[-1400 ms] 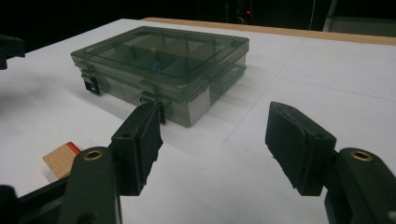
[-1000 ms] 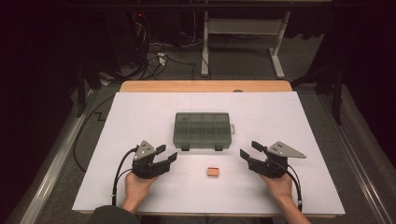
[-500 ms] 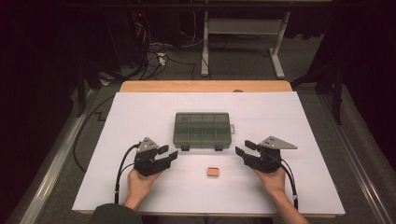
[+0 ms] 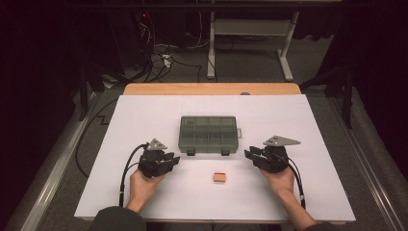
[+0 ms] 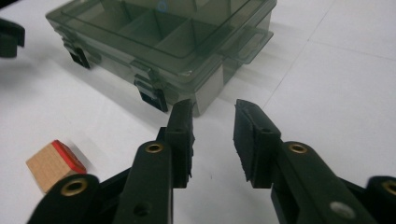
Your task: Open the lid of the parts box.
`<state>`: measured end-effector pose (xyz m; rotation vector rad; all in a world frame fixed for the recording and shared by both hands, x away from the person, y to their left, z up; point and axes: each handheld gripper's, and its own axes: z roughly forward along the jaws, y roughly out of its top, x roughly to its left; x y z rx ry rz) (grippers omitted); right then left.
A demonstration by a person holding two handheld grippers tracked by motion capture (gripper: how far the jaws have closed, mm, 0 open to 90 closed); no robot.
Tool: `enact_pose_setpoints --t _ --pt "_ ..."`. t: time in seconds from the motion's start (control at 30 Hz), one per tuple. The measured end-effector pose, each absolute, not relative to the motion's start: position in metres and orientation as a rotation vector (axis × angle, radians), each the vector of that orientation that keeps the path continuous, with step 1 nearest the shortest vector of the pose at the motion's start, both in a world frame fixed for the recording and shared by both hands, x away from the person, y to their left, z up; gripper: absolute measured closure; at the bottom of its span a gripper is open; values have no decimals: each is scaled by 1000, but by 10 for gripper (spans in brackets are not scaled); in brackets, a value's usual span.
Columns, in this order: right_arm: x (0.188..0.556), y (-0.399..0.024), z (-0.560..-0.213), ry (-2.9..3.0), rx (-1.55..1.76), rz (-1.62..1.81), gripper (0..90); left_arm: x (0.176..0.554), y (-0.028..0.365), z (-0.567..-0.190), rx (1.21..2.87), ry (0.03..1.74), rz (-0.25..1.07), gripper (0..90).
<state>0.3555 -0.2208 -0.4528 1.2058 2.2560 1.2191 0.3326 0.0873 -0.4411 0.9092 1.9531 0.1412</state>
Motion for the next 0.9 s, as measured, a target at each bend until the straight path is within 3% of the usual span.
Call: enact_pose_setpoints --t 0.43,0.9 --pt "378 -208 -449 2398 1177 1062 862 357 82 -442 962 2033 174 812" --pt "384 -198 -444 2495 1153 993 883 364 73 -440 1020 2021 219 846"
